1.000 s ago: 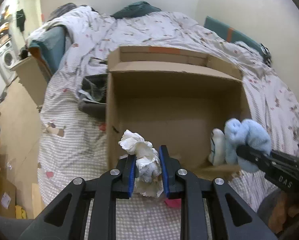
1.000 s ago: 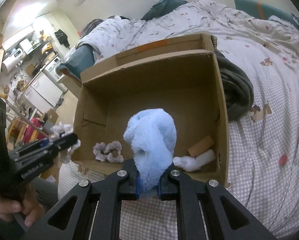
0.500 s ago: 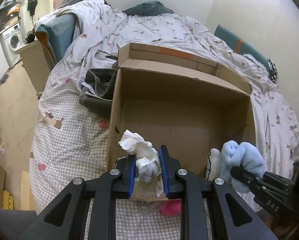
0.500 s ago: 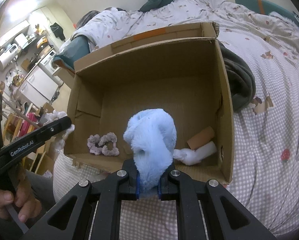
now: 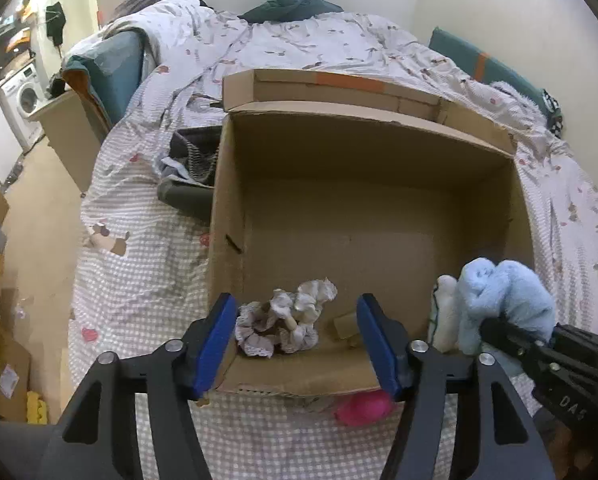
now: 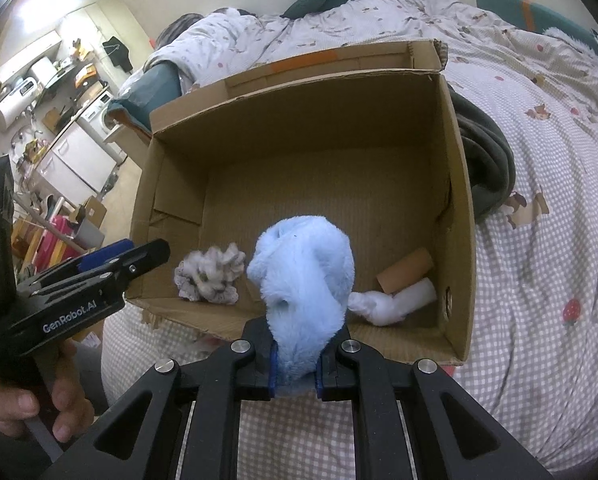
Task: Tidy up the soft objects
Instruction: 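Open the left gripper to drop the lace cloth while the right gripper drops the blue bundle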
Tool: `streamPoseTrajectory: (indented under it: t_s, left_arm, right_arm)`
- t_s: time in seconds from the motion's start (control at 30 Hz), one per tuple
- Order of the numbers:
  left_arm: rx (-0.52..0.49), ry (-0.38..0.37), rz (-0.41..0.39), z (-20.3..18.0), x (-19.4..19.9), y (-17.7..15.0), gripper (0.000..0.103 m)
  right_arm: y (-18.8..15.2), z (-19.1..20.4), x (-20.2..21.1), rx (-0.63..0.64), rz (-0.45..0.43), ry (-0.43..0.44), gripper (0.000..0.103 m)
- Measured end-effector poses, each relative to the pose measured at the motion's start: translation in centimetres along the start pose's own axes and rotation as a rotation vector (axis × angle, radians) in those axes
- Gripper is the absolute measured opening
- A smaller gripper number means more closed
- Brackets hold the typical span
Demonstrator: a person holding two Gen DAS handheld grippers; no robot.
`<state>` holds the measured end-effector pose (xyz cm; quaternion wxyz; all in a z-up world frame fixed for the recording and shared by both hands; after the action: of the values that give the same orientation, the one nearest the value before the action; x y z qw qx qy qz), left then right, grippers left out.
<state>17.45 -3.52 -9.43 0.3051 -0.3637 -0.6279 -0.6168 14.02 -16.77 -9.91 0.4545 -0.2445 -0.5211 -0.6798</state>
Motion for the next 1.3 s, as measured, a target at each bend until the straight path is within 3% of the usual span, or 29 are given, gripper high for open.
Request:
streamPoseTrajectory:
  t_s: [0.27, 0.37, 0.43, 0.47, 0.57, 1.3]
  left_arm:
    - [-0.037, 0.015, 0.008, -0.4, -0.1, -0.7, 0.060]
    - [-0.065, 0.028, 0.001, -0.7, 0.0, -0.6, 0.060]
    - [-0.071, 0.026, 0.002, -0.8, 0.0, -0.6, 0.060]
    - [-0.071, 0.024, 0.003, -0.8, 0.0, -0.7, 0.060]
    - [-0.069, 0.025, 0.002, -0.7, 0.1, -0.6, 0.060]
    - [-0.058, 0.058, -0.021, 0.7, 1.0, -0.8, 0.060]
  right_arm:
    - [0.1, -0.3, -0.2, -0.001, -0.006, -0.011, 0.014]
    - [0.4, -0.8, -0.1, -0.027, -0.018, -0.025, 0.036]
    - [0.7, -1.1, 0.3, -0.051, -0.048, -0.022, 0.074]
    - [1.0, -1.4, 0.7, -0.064, -0.080, -0.032, 0.076]
    - [1.5, -1.6, 1.3, -0.070, -0.115, -0.043, 0.076]
    - [0.9, -2.7, 0.8, -0.075, -0.083, -0.096, 0.076]
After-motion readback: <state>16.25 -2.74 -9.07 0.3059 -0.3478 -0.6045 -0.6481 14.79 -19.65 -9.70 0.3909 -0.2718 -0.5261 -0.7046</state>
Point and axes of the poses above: each gripper's, at about its wrist camera, not at the fingertips, and x roughly against the way its jaws point, z to its left, y to its top, the point moved 9 cm from there along -x, roughly the way its jaws point, and after that the axes turned 1 degree about -z, right-handed, at the moved point
